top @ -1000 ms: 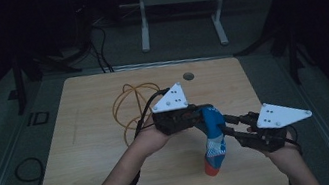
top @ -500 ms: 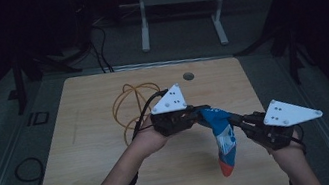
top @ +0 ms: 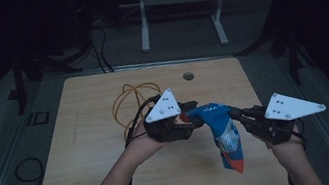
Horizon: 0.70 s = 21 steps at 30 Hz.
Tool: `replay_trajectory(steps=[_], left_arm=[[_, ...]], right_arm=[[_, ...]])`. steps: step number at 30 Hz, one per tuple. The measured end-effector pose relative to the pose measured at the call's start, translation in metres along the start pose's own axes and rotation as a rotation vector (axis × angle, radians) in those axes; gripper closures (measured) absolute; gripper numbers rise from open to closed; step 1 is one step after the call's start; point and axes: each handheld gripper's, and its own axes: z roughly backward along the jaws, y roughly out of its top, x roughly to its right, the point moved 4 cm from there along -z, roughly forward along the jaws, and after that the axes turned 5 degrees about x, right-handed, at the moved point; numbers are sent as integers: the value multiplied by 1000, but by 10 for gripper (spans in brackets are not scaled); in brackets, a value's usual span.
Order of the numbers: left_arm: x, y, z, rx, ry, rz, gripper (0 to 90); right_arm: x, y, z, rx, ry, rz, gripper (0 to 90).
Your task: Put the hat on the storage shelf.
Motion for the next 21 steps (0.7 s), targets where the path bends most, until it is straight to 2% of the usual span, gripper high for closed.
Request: replay_trajectory(steps=[8,12,18,19,21], left_arm=[[-4,-9,32,15,64,35,461],[0,-16,48,22,90,25,396],[1,-31,70,1,167,15,388],[1,-33,74,5,169,33,371],[-2,-39,82,-2,194,41,351]], right_arm=[[6,8,1,19,-25,-6,900],[11,13,0,37,-46,-18,900],[15,23,-5,49,-56,-15,900],[16,24,-7,50,-59,-13,900],[17,27,-10,51,-64,-9,900]])
